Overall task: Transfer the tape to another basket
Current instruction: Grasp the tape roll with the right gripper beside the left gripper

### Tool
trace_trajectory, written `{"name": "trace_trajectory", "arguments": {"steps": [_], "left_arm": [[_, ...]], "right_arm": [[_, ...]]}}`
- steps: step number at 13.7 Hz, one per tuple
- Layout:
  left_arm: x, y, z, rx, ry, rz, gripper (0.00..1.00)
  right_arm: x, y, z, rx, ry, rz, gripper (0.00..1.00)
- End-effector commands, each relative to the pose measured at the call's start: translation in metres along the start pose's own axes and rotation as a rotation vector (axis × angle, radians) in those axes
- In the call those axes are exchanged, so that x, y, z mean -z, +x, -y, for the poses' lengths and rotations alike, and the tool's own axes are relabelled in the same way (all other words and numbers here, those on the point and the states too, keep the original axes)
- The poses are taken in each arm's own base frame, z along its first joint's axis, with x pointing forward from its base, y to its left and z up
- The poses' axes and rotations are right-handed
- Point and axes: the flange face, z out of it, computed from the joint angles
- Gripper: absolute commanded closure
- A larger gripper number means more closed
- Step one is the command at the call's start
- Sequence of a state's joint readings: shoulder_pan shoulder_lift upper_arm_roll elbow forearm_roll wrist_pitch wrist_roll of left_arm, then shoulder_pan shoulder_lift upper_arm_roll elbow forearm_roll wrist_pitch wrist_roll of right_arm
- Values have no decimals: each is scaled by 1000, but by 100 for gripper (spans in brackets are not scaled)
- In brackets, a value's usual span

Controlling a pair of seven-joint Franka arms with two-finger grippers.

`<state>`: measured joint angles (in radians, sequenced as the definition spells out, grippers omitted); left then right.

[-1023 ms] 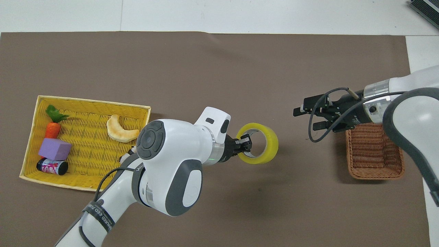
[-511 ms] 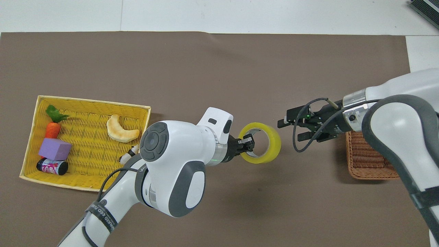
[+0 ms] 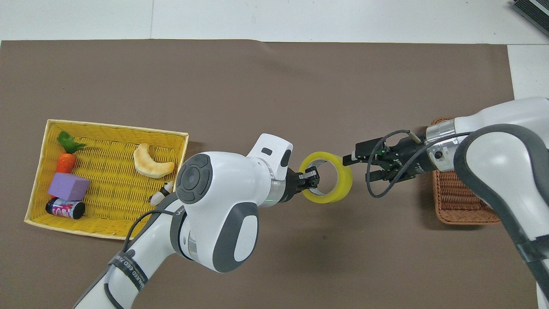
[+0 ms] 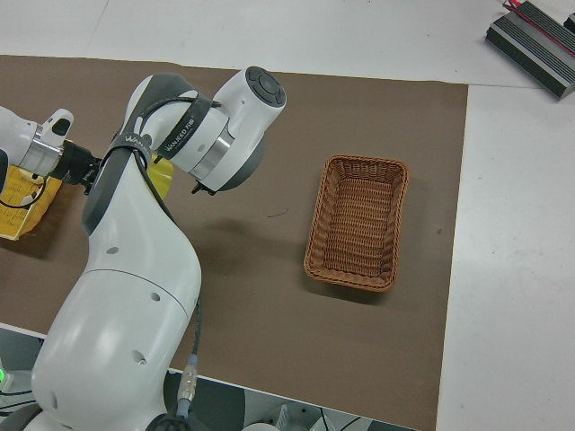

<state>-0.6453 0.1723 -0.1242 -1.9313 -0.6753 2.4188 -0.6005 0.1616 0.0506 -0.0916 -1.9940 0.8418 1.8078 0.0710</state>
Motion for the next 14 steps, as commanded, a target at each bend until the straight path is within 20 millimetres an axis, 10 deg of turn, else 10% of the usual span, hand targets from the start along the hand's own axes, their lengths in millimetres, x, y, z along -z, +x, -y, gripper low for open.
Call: {"name": "trace_trajectory", "arguments": {"steps": [1, 8, 11, 14], "left_arm": [[-3, -6, -9, -9, 5, -7, 100], [-1, -8, -22, -12, -18, -21, 100], [-1, -8, -22, -11, -19, -20, 100], [-1, -7, -21, -15, -17, -21, 95]], "right_arm": [[3, -7, 1, -37, 88, -5, 0], [-23, -26, 3, -16, -5, 16, 0], [-26, -26, 2, -27, -58, 15, 100], [-26, -23, 0, -72, -109, 9, 100]]}}
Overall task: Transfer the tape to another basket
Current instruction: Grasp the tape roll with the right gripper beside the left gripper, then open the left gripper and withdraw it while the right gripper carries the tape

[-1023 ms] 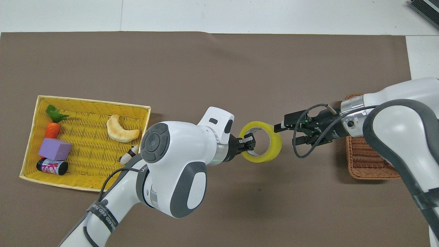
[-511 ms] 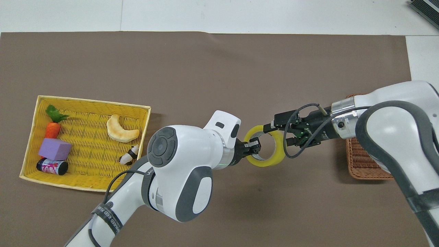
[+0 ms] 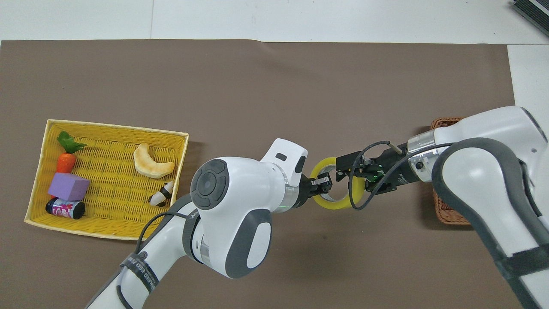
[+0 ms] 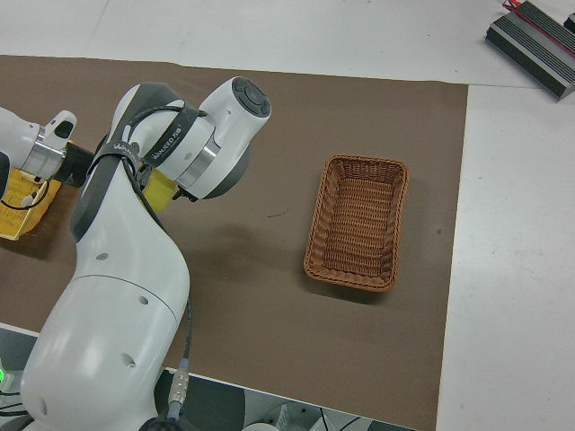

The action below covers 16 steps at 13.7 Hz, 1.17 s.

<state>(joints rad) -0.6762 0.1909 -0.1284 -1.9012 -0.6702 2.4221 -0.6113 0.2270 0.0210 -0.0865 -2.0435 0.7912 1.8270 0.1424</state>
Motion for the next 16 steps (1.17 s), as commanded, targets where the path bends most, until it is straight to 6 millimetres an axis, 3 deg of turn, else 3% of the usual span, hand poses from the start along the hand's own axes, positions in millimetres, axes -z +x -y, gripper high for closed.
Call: {"name": "trace_trajectory", "arguments": {"steps": [1, 2, 7, 8, 9, 12, 14, 16], "left_arm": [[9, 9, -5, 3, -13, -35, 58], [12, 10, -6, 16, -18, -41, 1], [42, 23, -1, 58, -50, -79, 0], [54, 30, 2, 85, -56, -87, 0], [70, 48, 17, 144, -51, -96, 0], [109, 101, 58, 235, -41, -122, 0], [145, 138, 91, 221, 42, -200, 0], [164, 155, 114, 190, 133, -241, 0]], "right_arm": [[5, -2, -9, -50, -32, -24, 100], [5, -1, -9, -47, -36, -26, 100], [11, 2, -16, -38, -61, -28, 100], [14, 3, -22, -39, -76, -26, 100], [20, 3, -32, -34, -108, -10, 100], [54, 7, -83, 64, -194, 33, 100], [94, 12, -137, 133, -275, 24, 100], [123, 16, -175, 159, -371, -7, 100]]}}
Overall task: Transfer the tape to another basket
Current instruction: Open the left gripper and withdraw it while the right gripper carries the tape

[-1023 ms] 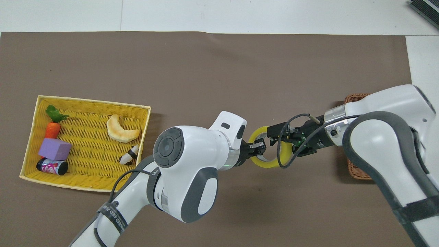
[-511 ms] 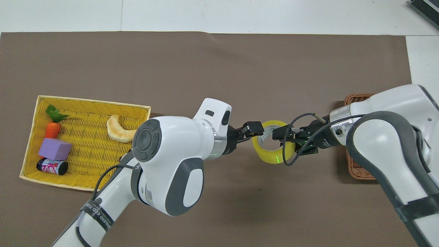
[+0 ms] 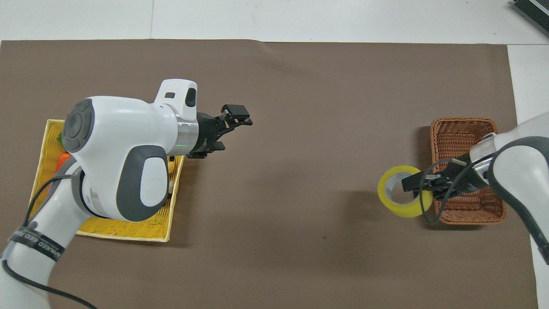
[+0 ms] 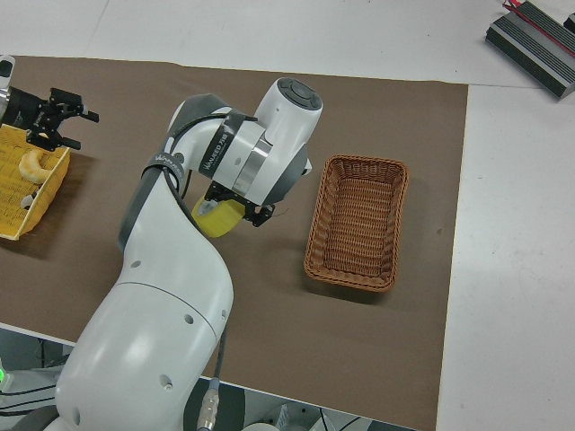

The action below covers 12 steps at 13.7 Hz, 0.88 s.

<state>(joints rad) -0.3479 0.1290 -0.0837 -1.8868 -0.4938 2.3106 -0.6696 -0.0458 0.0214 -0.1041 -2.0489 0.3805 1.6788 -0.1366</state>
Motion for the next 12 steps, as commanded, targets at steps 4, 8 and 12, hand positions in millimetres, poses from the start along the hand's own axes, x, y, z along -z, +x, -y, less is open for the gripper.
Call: {"name": "trace_trajectory", "arguments": {"steps": [4, 8, 12], "left_arm": [[68, 59, 52, -163, 198, -71, 0], [131, 87, 93, -352, 322, -60, 0], [182, 99, 107, -527, 477, 3, 0]], "right_arm": [[43, 2, -81, 29, -156, -170, 100], [46, 9, -117, -6, -157, -222, 100], [37, 20, -146, 8, -145, -238, 100]]}}
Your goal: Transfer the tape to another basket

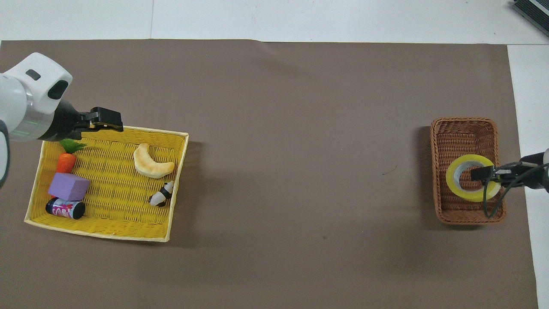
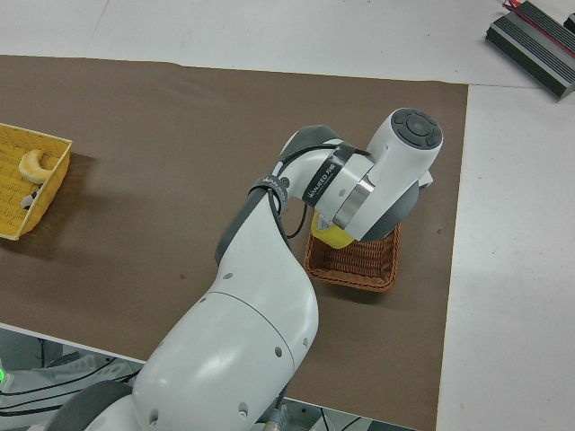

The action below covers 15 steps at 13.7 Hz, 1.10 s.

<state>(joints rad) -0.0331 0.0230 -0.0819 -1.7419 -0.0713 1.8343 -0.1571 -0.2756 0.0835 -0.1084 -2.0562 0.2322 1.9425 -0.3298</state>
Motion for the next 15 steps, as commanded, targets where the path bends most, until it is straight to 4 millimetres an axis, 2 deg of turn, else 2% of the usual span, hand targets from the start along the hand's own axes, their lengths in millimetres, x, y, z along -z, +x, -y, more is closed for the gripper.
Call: {"name": "trace_trajectory", "arguments": {"steps": [1, 3, 5, 6, 7, 8, 9, 10, 12, 15], "left_arm": [[23, -4, 25, -84, 53, 38, 0], [37, -13, 42, -165, 55, 70, 0], [54, -21, 44, -200, 78, 121, 0], [63, -24, 42, -208, 104, 146, 0], [75, -25, 41, -210, 116, 157, 0], [87, -28, 41, -208, 121, 163, 0], [92, -30, 43, -203, 120, 161, 0], [97, -30, 43, -200, 110, 140, 0], [99, -27, 44, -188, 104, 113, 0], [103, -29, 34, -209, 104, 92, 0]], "right_arm": [[-3, 3, -1, 16, -2, -10, 100], [-10, 7, -5, -5, 7, -19, 100], [-15, 8, -13, -21, 20, -17, 100], [-15, 8, -13, -21, 20, -17, 92], [-15, 8, -12, -23, 20, -16, 73], [-16, 7, -11, -23, 21, -11, 37], [-16, 7, -10, -23, 22, -9, 13], [-17, 7, -10, -23, 22, -8, 5], [-16, 7, -10, -24, 22, -9, 0], [-17, 7, -9, -21, 25, 0, 0]]}}
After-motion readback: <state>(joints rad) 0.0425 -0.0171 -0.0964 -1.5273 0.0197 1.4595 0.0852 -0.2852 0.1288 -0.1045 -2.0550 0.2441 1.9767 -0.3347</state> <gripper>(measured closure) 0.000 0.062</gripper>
